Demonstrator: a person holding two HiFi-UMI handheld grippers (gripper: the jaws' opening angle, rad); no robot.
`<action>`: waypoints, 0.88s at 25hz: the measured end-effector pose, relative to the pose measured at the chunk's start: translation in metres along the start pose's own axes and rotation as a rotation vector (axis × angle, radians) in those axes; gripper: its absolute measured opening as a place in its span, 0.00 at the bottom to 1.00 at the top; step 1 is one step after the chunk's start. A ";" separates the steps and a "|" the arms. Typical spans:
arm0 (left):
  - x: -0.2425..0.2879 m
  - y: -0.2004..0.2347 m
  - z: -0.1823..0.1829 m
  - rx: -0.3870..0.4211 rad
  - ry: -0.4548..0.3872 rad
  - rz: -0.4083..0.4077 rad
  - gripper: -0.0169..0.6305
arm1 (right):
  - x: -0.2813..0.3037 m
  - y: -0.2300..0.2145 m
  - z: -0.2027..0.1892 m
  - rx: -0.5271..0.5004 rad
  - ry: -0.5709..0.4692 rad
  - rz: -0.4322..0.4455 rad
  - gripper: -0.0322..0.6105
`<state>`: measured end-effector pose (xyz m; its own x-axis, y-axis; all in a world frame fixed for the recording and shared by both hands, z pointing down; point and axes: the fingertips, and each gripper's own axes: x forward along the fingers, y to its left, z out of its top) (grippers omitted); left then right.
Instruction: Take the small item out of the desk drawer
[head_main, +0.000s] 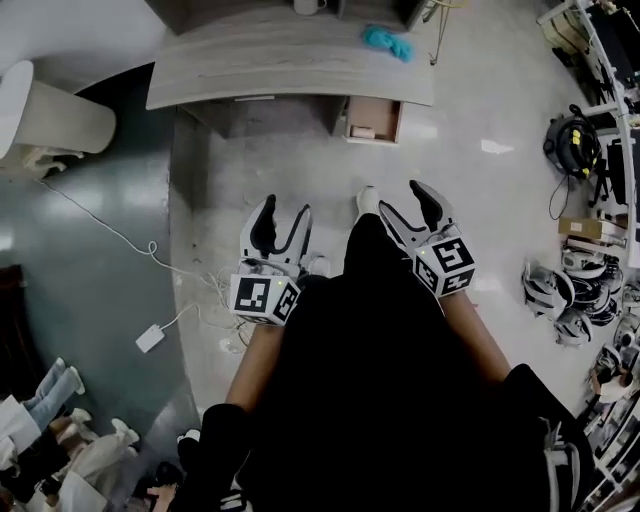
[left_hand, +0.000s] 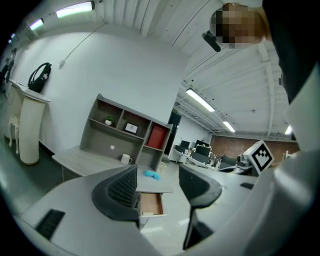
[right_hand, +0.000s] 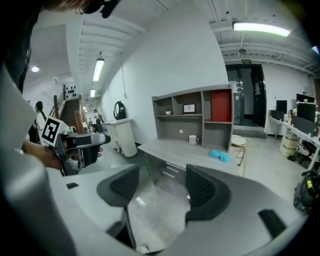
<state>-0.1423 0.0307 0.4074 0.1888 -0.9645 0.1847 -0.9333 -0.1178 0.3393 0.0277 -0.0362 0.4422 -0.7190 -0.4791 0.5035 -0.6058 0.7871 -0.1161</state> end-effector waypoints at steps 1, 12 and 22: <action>0.015 0.001 0.005 0.002 -0.004 0.017 0.40 | 0.009 -0.012 0.007 -0.007 -0.004 0.018 0.48; 0.158 -0.017 0.024 -0.014 0.020 0.115 0.40 | 0.071 -0.166 0.043 -0.033 0.002 0.110 0.48; 0.249 -0.030 0.024 -0.006 0.072 0.165 0.40 | 0.117 -0.265 0.041 -0.046 0.070 0.177 0.48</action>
<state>-0.0744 -0.2114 0.4214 0.0545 -0.9513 0.3034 -0.9517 0.0424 0.3040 0.0899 -0.3169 0.4971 -0.7866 -0.3042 0.5374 -0.4545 0.8743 -0.1703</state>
